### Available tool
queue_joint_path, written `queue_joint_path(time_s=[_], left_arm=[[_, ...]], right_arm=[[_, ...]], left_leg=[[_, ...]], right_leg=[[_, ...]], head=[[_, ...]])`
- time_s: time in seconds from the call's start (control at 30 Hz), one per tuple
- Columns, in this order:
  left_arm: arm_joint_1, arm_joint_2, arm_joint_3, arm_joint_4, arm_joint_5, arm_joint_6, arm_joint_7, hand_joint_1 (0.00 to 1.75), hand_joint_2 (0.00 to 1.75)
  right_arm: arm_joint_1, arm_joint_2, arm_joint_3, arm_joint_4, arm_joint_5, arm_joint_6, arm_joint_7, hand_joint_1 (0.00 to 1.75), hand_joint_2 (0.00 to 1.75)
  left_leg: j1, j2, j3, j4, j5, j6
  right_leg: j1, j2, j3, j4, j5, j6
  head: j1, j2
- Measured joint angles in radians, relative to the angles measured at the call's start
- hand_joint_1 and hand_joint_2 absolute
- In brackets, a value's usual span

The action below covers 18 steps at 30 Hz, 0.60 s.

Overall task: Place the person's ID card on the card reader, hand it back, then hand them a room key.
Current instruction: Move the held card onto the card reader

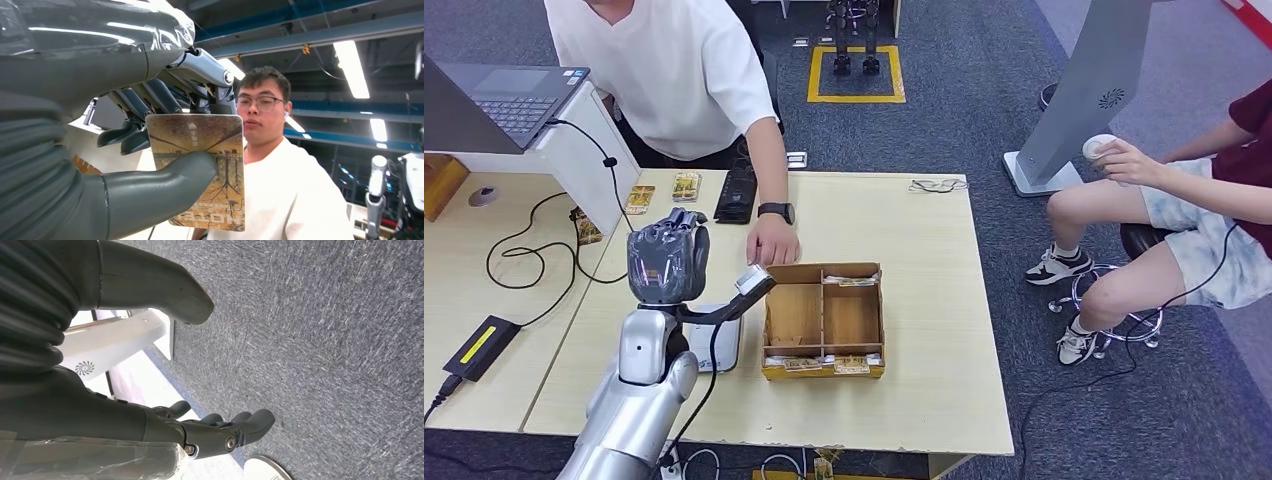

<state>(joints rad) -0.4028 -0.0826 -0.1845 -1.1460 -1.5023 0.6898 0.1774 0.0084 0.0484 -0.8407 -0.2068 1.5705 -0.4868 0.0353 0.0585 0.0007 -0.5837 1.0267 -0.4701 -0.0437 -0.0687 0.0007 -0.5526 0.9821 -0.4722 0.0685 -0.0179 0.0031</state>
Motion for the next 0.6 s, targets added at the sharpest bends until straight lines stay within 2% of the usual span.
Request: queue_joint_path(time_s=[0.6], left_arm=[[-0.024, 0.000, -0.038, 0.083, 0.002, 0.000, 0.011, 1.75, 1.75]], right_arm=[[-0.002, 0.000, 0.016, 0.001, 0.000, 0.000, 0.004, 0.00, 1.75]], left_leg=[[0.000, 0.000, 0.000, 0.000, 0.000, 0.000]], right_leg=[[0.000, 0.000, 0.000, 0.000, 0.000, 0.000]], head=[[0.000, 0.000]])
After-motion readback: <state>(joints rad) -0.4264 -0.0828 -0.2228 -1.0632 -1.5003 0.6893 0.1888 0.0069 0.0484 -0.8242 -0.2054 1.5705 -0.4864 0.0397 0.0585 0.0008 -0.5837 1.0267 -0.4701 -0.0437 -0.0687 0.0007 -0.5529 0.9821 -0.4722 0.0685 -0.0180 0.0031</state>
